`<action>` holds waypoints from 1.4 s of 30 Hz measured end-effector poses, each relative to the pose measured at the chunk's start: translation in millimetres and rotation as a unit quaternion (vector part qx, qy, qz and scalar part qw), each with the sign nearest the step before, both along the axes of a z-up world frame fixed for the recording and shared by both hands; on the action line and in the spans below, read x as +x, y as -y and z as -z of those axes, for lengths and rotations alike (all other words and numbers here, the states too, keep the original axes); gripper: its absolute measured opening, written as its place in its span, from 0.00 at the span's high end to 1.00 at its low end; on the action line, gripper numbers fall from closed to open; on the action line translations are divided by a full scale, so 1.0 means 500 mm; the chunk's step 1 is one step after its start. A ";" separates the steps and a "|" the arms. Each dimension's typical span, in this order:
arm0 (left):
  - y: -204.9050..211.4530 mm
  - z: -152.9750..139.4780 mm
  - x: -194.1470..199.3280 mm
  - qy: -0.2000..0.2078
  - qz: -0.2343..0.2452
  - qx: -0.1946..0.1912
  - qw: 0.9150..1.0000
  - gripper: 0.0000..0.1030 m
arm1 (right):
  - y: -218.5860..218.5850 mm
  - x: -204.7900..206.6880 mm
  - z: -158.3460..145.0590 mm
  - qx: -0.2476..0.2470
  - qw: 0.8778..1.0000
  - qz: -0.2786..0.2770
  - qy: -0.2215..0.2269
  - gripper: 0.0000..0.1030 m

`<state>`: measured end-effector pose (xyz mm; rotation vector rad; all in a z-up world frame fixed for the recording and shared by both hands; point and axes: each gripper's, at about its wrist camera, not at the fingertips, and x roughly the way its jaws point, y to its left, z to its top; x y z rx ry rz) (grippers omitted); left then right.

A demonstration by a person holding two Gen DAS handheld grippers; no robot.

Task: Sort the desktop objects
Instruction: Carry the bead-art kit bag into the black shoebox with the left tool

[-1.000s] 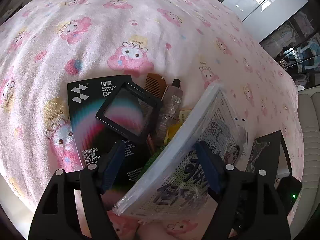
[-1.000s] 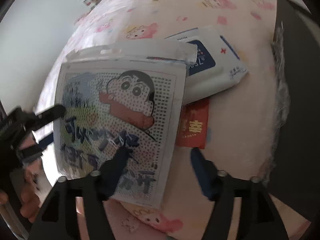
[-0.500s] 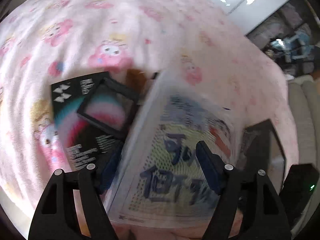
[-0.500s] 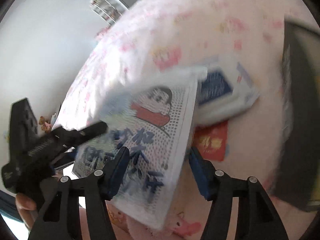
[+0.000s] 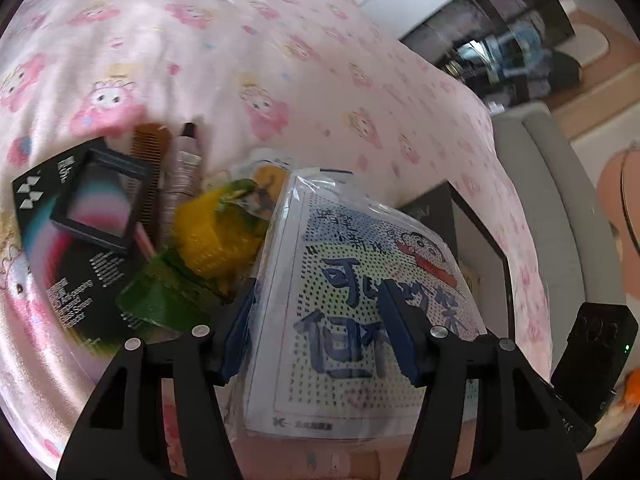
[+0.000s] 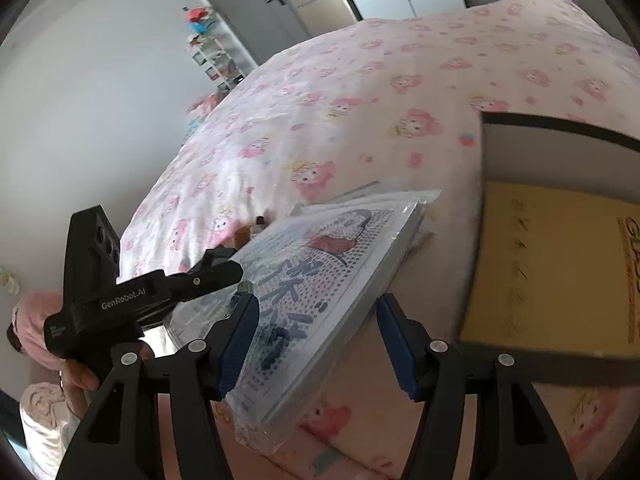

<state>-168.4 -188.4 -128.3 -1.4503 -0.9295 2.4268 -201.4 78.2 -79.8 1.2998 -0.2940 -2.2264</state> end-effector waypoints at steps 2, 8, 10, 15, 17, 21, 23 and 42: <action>-0.013 -0.009 0.004 -0.007 0.014 0.002 1.000 0.41 | -0.020 0.006 -0.010 -0.007 1.000 0.009 -0.002 0.44; -0.033 -0.027 0.004 -0.026 0.034 0.012 0.999 0.41 | -0.054 0.024 -0.040 -0.009 1.000 0.019 -0.019 0.44; -0.042 -0.037 0.003 -0.035 0.041 0.007 0.998 0.41 | -0.064 0.033 -0.048 -0.012 0.999 0.020 -0.022 0.44; -0.091 -0.070 -0.001 -0.054 0.057 -0.007 0.997 0.40 | -0.106 0.051 -0.069 -0.028 0.999 0.032 -0.029 0.44; -0.111 -0.079 -0.011 -0.059 0.064 -0.012 0.996 0.40 | -0.127 0.045 -0.075 -0.028 0.999 0.031 -0.029 0.44; -0.162 -0.074 -0.066 -0.042 0.091 -0.010 0.995 0.40 | -0.175 0.022 -0.082 -0.034 0.999 0.029 -0.020 0.44; -0.199 -0.080 -0.091 -0.044 0.106 -0.010 0.993 0.40 | -0.212 0.005 -0.086 -0.041 0.998 0.036 -0.019 0.44; -0.519 -0.020 -0.225 0.014 0.225 -0.086 0.970 0.40 | -0.451 -0.128 0.020 0.047 0.991 0.122 0.020 0.45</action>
